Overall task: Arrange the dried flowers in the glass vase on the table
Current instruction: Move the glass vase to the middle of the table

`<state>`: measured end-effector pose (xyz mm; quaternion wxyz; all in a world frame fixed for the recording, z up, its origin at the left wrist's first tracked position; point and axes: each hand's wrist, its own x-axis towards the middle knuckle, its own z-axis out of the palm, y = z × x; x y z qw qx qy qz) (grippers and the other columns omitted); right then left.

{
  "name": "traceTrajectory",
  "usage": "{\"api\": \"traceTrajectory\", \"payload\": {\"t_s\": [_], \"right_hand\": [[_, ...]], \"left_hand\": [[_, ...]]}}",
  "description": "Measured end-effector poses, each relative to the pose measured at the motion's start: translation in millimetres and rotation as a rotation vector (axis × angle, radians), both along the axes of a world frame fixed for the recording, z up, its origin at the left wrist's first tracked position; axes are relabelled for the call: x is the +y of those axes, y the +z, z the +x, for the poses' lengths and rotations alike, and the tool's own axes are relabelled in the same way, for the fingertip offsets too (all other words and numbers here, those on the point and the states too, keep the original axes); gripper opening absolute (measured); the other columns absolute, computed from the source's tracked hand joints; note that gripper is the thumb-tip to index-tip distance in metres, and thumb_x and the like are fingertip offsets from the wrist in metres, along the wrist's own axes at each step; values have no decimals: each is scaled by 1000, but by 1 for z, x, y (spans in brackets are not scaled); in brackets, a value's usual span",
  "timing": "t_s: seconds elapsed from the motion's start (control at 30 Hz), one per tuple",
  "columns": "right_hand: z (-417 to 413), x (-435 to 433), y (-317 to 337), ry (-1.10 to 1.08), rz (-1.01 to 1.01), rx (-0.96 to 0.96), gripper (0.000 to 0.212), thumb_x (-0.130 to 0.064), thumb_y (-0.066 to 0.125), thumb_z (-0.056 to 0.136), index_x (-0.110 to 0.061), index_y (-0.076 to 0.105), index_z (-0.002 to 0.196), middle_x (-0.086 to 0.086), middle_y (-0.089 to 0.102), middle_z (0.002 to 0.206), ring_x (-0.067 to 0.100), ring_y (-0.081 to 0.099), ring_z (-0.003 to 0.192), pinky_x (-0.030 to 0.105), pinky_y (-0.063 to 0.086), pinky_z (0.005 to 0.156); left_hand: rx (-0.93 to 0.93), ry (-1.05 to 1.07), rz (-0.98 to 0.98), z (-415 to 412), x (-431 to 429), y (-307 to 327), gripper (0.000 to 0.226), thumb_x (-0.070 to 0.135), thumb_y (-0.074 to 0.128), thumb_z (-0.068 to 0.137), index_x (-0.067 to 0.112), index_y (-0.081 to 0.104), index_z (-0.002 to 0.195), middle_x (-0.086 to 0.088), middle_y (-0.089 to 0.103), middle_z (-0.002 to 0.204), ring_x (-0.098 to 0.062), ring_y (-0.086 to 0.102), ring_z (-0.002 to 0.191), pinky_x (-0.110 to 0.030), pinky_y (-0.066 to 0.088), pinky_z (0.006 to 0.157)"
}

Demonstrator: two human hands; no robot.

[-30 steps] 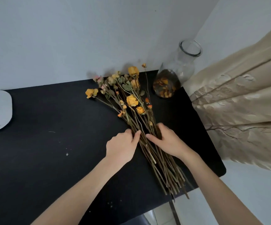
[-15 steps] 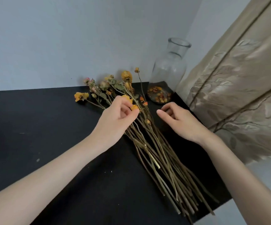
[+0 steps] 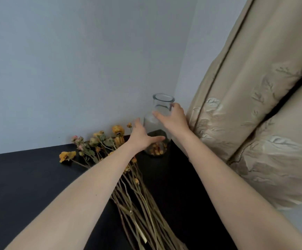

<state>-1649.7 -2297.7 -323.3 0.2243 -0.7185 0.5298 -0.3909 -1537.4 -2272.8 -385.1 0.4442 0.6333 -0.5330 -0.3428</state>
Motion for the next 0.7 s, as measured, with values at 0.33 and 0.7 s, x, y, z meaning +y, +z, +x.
{"api": "traceTrajectory", "payload": {"t_s": [0.33, 0.7], "right_hand": [[5, -21, -8, -1, -13, -144, 57, -36, 71, 79, -5, 48, 122, 10, 51, 127, 22, 49, 117, 20, 33, 86], [39, 36, 63, 116, -290, -168, 48, -39, 71, 77, -12, 50, 110, -4, 47, 104, 11, 46, 97, 21, 34, 79]], "left_hand": [[65, 16, -57, -1, -26, -16, 124, 44, 88, 48, 18, 15, 145, -6, 34, 145, -21, 36, 131, -35, 35, 103], [-4, 114, -316, 29, 27, 55, 101, 41, 86, 53, 23, 25, 131, 16, 43, 109, 1, 45, 96, -8, 38, 72]]}}
